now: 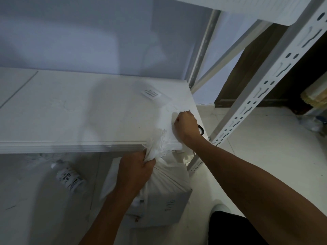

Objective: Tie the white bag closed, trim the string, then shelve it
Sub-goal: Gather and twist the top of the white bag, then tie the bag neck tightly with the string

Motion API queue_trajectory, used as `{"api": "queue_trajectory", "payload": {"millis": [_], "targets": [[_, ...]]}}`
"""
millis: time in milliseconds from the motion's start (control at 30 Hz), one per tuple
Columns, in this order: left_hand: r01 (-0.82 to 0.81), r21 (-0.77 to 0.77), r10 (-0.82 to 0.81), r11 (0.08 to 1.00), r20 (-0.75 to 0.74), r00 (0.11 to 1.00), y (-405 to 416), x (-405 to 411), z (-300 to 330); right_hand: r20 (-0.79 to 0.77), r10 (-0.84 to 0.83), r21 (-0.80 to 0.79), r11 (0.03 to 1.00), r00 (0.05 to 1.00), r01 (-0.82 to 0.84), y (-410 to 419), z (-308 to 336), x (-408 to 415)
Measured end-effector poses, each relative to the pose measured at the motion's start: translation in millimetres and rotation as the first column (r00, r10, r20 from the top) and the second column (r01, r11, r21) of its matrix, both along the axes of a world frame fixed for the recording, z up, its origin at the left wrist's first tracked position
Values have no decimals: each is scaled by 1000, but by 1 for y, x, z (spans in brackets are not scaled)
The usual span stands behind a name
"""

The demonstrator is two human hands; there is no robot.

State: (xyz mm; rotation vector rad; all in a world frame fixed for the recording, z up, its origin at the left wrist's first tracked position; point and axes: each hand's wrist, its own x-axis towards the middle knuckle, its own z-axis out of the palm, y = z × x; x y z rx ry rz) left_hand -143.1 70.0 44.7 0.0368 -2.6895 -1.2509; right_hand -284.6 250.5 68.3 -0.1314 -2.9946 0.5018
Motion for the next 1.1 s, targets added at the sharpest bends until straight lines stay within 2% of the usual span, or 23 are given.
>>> {"api": "queue_trajectory", "payload": {"millis": [100,200,300,400,500,667,867,1000,1100], "targets": [[26,29,-26,999,23,999,1,7,5,31,-20,-20,1000,999,20,-5,6,7],[44,43,-47,998,73,996,-1,15,10,63,25,39,999,998,-28,-11,10,21],[36,50,-39,998,70,997,-4,22,16,-12,99,56,994,995,-98,-19,14,36],[26,46,-30,999,71,997,-6,26,23,-100,191,-4,981,976,-193,-24,20,52],[11,53,-14,999,57,998,-8,31,32,-85,272,-110,954,959,-280,-28,35,75],[16,68,-19,998,47,999,-18,54,45,-85,399,-140,903,913,-407,-28,46,120],[-10,20,10,1000,18,1000,-26,89,54,-54,431,-234,871,901,-431,-24,39,176],[35,54,-35,998,-6,999,-26,116,46,-50,398,-315,864,916,-393,-38,26,208],[15,50,-15,999,14,1000,-25,129,33,-73,387,-282,876,919,-391,-54,10,227]]}}
